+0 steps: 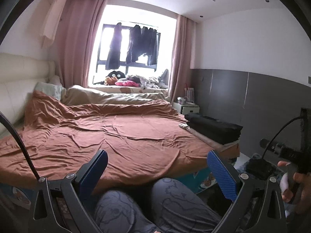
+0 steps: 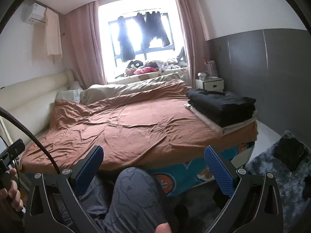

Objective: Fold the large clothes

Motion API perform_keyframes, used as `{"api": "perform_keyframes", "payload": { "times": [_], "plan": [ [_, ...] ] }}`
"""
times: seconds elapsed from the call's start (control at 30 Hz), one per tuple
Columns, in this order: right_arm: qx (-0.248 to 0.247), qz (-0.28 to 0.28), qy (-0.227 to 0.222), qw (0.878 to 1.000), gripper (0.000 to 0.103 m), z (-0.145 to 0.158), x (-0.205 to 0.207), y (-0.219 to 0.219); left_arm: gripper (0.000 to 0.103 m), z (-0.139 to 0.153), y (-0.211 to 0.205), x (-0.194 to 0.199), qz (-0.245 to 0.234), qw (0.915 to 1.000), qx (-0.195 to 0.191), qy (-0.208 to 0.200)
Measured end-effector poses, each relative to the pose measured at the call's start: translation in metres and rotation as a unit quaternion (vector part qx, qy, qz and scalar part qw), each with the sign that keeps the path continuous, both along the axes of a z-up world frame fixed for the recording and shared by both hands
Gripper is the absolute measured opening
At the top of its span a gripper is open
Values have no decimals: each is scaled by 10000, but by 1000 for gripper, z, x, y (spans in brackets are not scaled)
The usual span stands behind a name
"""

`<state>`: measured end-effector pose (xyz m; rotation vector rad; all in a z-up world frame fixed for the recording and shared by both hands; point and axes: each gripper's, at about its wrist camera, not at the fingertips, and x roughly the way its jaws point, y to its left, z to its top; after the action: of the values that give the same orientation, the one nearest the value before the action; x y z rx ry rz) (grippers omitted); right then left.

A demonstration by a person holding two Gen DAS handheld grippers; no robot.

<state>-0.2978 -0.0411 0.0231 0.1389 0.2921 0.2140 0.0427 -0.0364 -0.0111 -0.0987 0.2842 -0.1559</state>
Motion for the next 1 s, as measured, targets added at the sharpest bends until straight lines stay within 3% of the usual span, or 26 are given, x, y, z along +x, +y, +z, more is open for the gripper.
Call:
{"api": "perform_keyframes", "payload": {
  "times": [0.3,1.0],
  "plan": [
    [-51,126,129,9998,103,0,19,18,103,7,4,-3,84,10000,-14,24],
    [-46,7,19,10000,103,-5,2,36,103,10,8,-7,220,9998,-3,-27]
  ]
}}
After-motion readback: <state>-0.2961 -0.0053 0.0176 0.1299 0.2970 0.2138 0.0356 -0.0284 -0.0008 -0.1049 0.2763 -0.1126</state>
